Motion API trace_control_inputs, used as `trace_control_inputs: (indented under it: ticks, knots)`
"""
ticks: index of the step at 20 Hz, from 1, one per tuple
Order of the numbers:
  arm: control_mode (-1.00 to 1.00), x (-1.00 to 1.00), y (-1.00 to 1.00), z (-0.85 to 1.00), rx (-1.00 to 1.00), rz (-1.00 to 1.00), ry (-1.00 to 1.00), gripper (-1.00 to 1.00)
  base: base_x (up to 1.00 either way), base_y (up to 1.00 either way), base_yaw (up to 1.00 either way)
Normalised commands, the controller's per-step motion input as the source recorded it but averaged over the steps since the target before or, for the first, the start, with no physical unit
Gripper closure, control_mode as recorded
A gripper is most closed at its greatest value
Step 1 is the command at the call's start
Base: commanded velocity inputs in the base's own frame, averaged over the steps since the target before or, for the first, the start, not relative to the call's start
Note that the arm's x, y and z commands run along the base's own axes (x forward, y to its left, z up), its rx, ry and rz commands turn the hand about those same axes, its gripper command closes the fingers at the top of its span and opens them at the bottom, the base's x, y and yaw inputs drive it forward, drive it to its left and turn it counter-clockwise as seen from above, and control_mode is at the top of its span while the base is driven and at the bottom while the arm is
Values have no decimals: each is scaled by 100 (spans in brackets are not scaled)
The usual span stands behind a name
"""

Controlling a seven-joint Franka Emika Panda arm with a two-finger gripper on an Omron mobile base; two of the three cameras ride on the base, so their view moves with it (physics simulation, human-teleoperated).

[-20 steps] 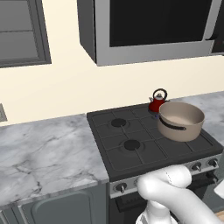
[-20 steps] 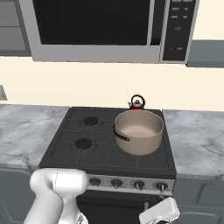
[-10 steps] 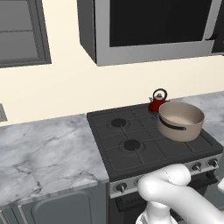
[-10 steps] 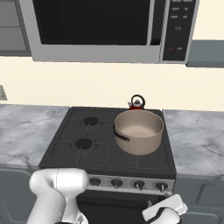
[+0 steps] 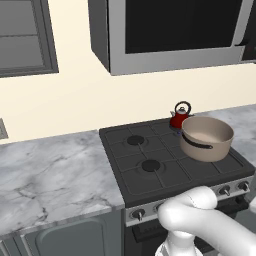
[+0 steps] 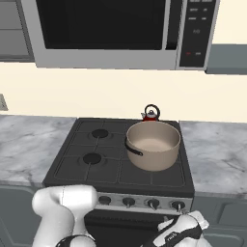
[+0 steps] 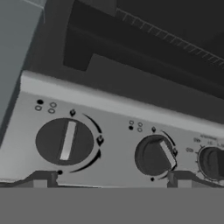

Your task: Pick the kettle from the cabinet and place it on a stove burner. Then pick the pot from the counter and place it on another stove burner. Finally, turn both burners on.

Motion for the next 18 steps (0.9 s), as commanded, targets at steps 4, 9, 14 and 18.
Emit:
trace_control_inputs:
  ticks: [4, 9, 14, 18]
  knots:
    - [-100, 0, -19, 0, 23, 0, 1, -100, 0, 0, 0]
    - [-100, 0, -10, 1, 19, 0, 0, -100, 0, 0, 0]
    - [-100, 0, 5, 0, 2, 0, -11, -100, 0, 0, 0]
    - [-100, 0, 12, 0, 0, -1, -12, -100, 0, 0, 0]
